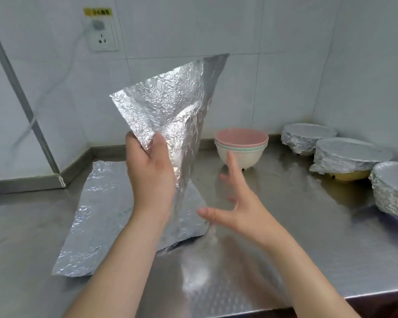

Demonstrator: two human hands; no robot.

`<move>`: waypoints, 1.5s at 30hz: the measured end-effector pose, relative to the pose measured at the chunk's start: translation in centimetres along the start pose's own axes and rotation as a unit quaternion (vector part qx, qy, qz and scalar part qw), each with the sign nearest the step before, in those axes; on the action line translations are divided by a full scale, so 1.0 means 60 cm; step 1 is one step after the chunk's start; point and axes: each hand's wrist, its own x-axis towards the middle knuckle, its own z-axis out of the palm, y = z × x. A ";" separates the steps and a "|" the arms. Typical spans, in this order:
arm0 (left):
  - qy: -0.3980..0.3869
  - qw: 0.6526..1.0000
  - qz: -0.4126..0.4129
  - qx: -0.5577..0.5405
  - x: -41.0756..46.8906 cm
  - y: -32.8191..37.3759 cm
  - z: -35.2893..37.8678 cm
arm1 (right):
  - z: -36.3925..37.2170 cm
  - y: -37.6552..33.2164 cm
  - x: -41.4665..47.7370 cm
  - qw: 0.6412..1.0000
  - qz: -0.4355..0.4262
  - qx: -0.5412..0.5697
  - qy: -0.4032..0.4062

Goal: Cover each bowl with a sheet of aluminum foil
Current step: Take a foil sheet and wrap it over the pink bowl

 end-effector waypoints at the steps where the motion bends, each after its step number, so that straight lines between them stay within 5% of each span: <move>1: -0.026 0.997 -0.045 -0.051 -0.001 0.012 0.014 | 0.002 -0.021 -0.004 0.999 -0.015 -0.027 -0.023; 4: -0.104 0.982 -0.117 -0.107 -0.019 0.020 0.051 | 0.014 -0.050 -0.005 0.993 -0.077 -0.087 -0.003; 7: -0.194 0.965 -0.137 -0.110 -0.038 0.040 0.087 | -0.001 -0.047 -0.001 0.978 -0.070 -0.117 0.157; 11: -0.448 0.874 -0.140 -0.126 -0.049 0.071 0.134 | -0.084 -0.020 -0.007 0.937 -0.006 -0.071 0.341; 14: -0.387 0.922 0.015 0.028 -0.033 0.042 0.164 | -0.168 0.015 0.000 0.903 0.068 0.008 0.425; 18: -0.291 0.938 0.023 0.189 0.012 -0.045 0.212 | -0.259 0.057 0.004 0.859 0.142 0.053 0.488; 23: -0.422 0.799 0.057 0.425 0.078 -0.169 0.267 | -0.292 0.079 0.010 0.871 0.134 0.081 0.466; 28: -0.476 0.735 0.085 0.475 0.098 -0.200 0.290 | -0.292 0.117 0.021 0.856 0.075 0.042 0.509; 34: -0.473 0.763 0.059 0.437 0.126 -0.193 0.302 | -0.292 0.131 0.028 0.814 0.007 0.001 0.580; 38: -0.502 0.750 0.041 0.429 0.142 -0.188 0.292 | -0.308 0.133 0.031 0.783 0.002 0.016 0.622; 45: -0.396 0.823 0.072 0.401 0.142 -0.161 0.265 | -0.304 0.087 0.020 0.814 -0.057 0.027 0.577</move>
